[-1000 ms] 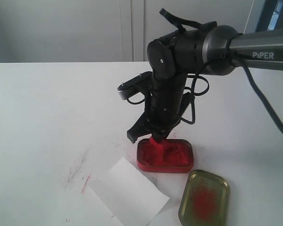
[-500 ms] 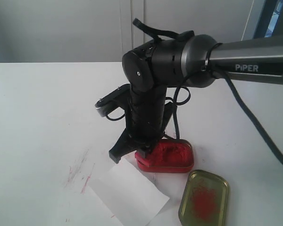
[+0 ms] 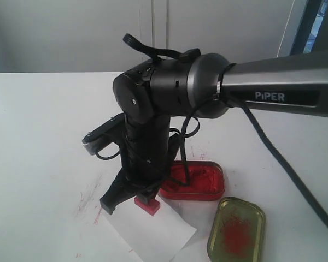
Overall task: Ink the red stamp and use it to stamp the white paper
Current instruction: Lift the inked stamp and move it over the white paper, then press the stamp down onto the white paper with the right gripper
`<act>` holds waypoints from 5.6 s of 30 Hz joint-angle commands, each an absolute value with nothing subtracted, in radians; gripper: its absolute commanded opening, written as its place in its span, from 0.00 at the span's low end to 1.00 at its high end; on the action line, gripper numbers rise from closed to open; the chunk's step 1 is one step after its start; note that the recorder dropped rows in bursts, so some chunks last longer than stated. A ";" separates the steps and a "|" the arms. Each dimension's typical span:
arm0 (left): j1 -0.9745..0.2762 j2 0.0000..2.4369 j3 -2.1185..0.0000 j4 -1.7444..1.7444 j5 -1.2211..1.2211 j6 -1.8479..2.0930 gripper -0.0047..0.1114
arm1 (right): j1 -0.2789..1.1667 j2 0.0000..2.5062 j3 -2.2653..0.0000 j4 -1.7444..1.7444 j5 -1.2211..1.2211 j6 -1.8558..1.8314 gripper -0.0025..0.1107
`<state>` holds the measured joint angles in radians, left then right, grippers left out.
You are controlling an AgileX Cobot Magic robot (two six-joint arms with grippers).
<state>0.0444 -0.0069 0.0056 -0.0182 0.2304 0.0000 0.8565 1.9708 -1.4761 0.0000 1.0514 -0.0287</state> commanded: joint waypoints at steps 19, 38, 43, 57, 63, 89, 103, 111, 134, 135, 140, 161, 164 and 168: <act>0.047 0.000 0.000 -0.028 0.232 0.000 0.04 | 0.888 1.935 -1.357 0.026 0.903 0.032 0.02; 0.047 0.000 0.000 -0.028 0.232 0.000 0.04 | 0.886 1.958 -1.302 0.022 0.838 0.052 0.02; 0.047 0.000 0.000 -0.028 0.232 0.000 0.04 | 0.886 1.988 -1.302 0.022 0.822 0.052 0.02; 0.047 0.000 0.000 -0.028 0.232 0.000 0.04 | 0.886 2.102 -1.302 0.034 0.842 0.050 0.02; 0.047 0.000 0.000 -0.028 0.232 0.000 0.04 | 0.891 2.102 -1.302 0.062 0.851 0.024 0.02; 0.047 0.000 0.000 -0.028 0.232 0.000 0.04 | 0.886 2.104 -1.302 0.088 0.806 0.025 0.02; 0.047 0.000 0.000 -0.028 0.232 0.000 0.04 | 0.886 2.083 -1.302 0.070 0.807 0.030 0.02; 0.047 0.000 0.000 -0.028 0.232 0.000 0.04 | 0.886 2.029 -1.302 0.049 0.807 0.030 0.02; 0.047 0.000 0.000 -0.028 0.232 0.000 0.04 | 0.886 1.952 -1.302 0.019 0.806 0.032 0.02; 0.047 0.000 0.000 -0.028 0.232 0.000 0.04 | 0.886 1.946 -1.302 0.017 0.806 0.032 0.02; 0.047 0.000 0.000 -0.028 0.232 0.000 0.04 | 0.886 1.920 -1.304 0.000 0.806 0.034 0.02; 0.047 0.000 0.000 -0.028 0.232 0.000 0.04 | 0.886 1.898 -1.302 0.000 0.816 0.041 0.02; 0.047 0.000 0.000 -0.028 0.232 0.000 0.04 | 0.886 1.907 -1.302 0.000 0.826 0.039 0.02; 0.047 0.000 0.000 -0.028 0.232 0.000 0.04 | 0.886 1.915 -1.302 0.000 0.804 0.042 0.02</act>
